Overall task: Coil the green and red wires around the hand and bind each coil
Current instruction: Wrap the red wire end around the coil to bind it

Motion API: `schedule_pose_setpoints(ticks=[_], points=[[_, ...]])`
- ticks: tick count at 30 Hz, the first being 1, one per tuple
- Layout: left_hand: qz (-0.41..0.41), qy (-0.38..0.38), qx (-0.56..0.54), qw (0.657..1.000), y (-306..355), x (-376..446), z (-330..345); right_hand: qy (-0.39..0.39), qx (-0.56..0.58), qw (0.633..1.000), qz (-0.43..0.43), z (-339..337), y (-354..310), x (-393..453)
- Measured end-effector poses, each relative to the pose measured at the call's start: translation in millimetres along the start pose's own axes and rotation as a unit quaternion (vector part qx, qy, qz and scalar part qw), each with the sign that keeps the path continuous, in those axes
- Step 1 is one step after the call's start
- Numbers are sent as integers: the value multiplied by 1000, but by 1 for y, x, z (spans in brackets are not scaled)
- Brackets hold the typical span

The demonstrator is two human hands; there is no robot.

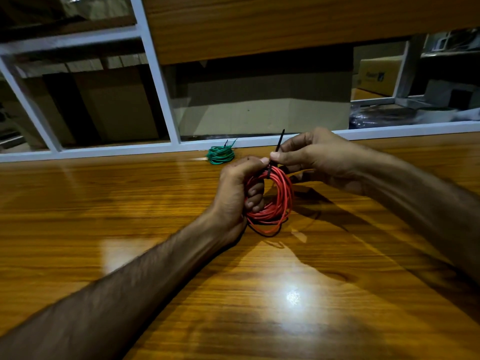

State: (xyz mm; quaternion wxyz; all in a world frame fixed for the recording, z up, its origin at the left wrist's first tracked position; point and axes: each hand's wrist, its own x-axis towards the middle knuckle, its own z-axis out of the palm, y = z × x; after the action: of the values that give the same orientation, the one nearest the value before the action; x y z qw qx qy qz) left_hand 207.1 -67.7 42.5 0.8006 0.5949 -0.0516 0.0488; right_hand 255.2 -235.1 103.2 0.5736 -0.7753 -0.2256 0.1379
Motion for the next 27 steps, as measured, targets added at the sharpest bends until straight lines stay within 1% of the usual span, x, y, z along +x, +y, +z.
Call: schedule_pose_setpoints(ticks=[5, 13, 19, 23, 27], points=[[2, 9, -9, 1000, 1, -2, 0, -2, -10, 1000, -7, -4, -1, 1], [26, 11, 14, 1000, 3, -2, 1, 21, -84, 994, -60, -3, 3, 3], [40, 10, 27, 999, 2, -1, 1, 55, -109, 988, -96, -2, 6, 5], [46, 8, 31, 998, 2, -1, 1, 78, -97, 986, -112, 1, 9, 5], [50, 9, 26, 998, 3, 0, 2, 83, -59, 989, -105, 3, 10, 7]])
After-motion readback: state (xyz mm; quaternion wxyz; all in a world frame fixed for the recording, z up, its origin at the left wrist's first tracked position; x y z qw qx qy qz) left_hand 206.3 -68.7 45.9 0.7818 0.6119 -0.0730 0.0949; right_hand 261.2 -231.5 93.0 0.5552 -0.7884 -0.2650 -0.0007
